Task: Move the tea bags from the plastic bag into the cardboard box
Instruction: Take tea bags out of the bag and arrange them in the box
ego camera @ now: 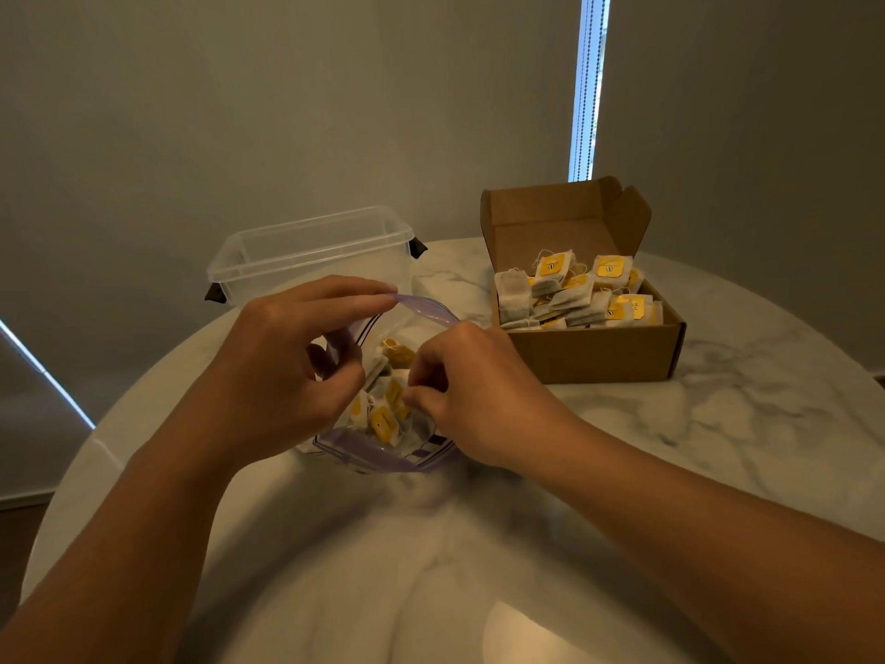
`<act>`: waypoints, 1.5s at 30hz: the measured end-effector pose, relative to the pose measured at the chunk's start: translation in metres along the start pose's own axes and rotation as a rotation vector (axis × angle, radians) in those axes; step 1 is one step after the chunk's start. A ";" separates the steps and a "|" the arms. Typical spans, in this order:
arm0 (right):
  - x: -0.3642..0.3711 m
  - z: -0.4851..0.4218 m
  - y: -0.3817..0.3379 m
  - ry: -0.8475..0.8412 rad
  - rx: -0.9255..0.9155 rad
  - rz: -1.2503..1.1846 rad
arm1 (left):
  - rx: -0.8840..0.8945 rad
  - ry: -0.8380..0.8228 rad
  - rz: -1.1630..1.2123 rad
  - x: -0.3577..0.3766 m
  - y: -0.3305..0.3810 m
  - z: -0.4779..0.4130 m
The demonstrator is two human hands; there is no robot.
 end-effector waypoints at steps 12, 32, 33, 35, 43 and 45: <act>-0.012 0.009 -0.004 -0.008 0.005 -0.041 | -0.006 0.004 -0.009 -0.001 0.000 0.000; -0.023 0.010 -0.007 0.003 -0.021 -0.284 | 0.005 0.001 -0.019 -0.001 0.001 0.000; -0.027 0.011 -0.008 -0.001 -0.031 -0.288 | 0.004 0.002 -0.020 -0.001 0.001 0.000; -0.035 0.013 -0.008 -0.004 -0.060 -0.326 | -0.004 0.006 -0.015 -0.001 0.001 0.000; -0.085 0.010 0.022 -0.022 -0.104 -0.747 | 0.001 0.010 0.010 -0.001 0.000 0.001; -0.105 0.006 0.038 0.069 -0.099 -0.788 | 0.012 0.013 -0.007 0.000 -0.001 0.001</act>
Point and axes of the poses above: each hand's wrist, its own z-axis away from the middle knuckle, its own x-axis out of the palm, y = z × x, the point moved 1 cm from there along -z, towards the middle knuckle, and after that the axes turned 7 degrees about -y, right-handed, at the moved point
